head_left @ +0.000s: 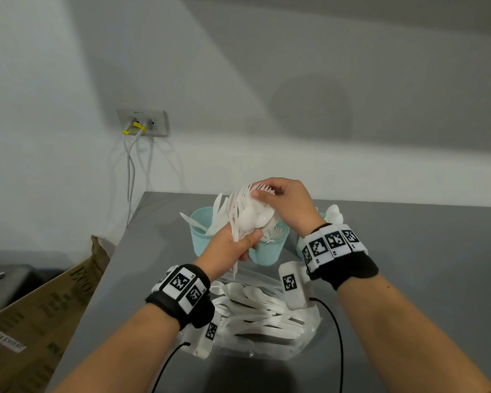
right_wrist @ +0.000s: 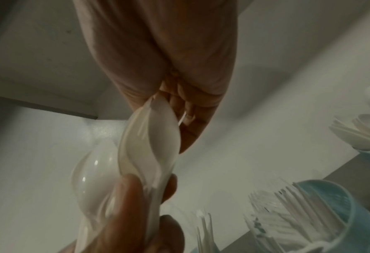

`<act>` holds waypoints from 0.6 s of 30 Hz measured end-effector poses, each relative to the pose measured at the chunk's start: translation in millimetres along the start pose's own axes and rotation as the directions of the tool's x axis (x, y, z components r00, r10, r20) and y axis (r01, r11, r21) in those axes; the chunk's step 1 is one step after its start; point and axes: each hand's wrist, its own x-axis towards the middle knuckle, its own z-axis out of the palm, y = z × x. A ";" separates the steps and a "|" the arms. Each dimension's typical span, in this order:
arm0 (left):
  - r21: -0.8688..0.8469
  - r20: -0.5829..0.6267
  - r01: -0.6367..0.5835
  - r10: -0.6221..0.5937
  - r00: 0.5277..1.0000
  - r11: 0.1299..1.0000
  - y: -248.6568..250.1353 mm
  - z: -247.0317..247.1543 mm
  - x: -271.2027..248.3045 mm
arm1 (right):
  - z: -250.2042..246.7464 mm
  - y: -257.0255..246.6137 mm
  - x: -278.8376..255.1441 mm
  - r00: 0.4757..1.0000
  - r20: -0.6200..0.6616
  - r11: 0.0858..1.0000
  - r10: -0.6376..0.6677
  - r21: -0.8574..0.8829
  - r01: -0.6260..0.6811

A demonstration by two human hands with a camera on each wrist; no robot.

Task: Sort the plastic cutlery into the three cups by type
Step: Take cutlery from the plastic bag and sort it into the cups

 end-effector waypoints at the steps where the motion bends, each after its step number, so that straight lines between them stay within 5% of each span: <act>1: -0.001 0.010 -0.002 0.002 1.000 1.000 0.5 -0.3 0.5 | -2.0 -0.5 0.3 1.000 -0.019 0.999 0.000 0.034 0.001; 8: -0.005 0.121 0.030 -0.029 0.992 1.000 7.8 0.0 3.7 | -14.0 5.2 -1.6 0.972 0.201 0.982 0.121 0.121 -0.147; 18: 0.065 0.163 0.062 -0.071 0.984 0.996 5.2 -0.2 7.1 | -32.7 -1.3 2.0 0.996 0.063 0.997 0.060 -0.061 -0.056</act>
